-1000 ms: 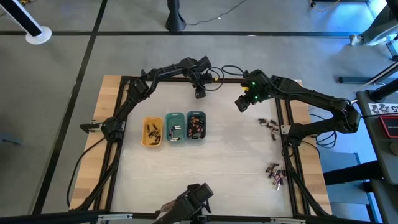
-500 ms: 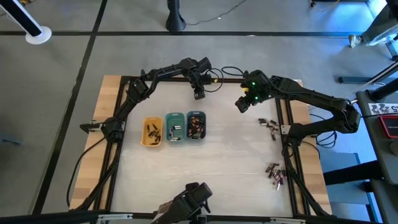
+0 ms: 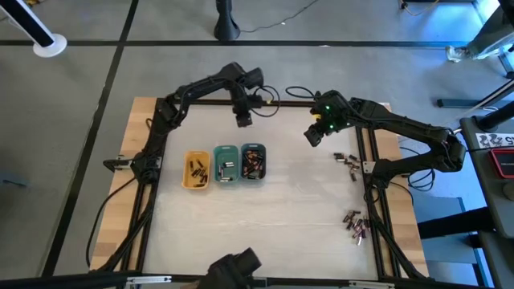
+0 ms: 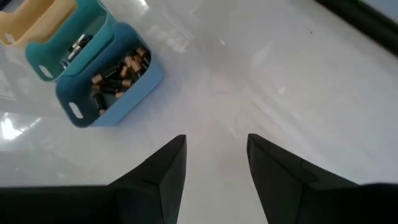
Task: Sort batteries
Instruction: Put the silver battery into the green bin
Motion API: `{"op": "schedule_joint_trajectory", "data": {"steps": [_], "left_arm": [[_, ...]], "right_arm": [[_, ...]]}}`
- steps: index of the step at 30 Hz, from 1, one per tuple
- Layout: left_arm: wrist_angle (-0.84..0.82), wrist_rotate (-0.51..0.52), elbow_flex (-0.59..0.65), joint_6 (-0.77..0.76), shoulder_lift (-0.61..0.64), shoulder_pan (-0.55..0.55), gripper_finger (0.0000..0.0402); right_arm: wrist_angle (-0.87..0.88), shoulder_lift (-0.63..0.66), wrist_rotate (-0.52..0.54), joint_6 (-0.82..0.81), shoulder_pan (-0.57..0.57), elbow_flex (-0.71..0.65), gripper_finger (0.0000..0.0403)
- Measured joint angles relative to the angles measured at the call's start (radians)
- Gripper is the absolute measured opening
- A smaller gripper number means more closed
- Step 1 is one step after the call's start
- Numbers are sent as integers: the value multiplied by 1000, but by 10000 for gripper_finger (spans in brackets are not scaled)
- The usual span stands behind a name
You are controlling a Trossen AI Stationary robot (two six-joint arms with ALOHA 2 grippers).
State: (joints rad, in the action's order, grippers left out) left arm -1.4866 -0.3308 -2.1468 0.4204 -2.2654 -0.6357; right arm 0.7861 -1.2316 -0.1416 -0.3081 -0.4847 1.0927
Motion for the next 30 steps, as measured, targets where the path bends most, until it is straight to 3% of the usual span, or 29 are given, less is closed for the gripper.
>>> {"op": "schedule_joint_trajectory", "data": {"steps": [6, 9, 13, 19, 22, 25, 30], "left_arm": [[-85, -49, -1, -16, 131, 59, 24], [-56, -52, 57, -28, 213, 97, 24], [74, -52, 287, -97, 379, 133, 24], [367, -52, 809, -272, 653, 161, 23], [553, -38, 1010, -374, 749, 168, 23], [677, 15, 1115, -440, 780, 187, 23], [692, 156, 1154, -409, 728, 224, 23]], "right_arm": [[-50, 0, 8, 45, -30, 0, 172], [-75, -2, -3, 55, -69, 0, 172], [-113, -2, -11, 67, -119, 0, 172], [-212, -2, -99, 97, -180, 0, 172], [-284, -2, -127, 105, -199, 0, 172], [-349, -2, -164, 104, -220, 0, 172], [-394, -3, -227, 74, -249, 0, 172]]}}
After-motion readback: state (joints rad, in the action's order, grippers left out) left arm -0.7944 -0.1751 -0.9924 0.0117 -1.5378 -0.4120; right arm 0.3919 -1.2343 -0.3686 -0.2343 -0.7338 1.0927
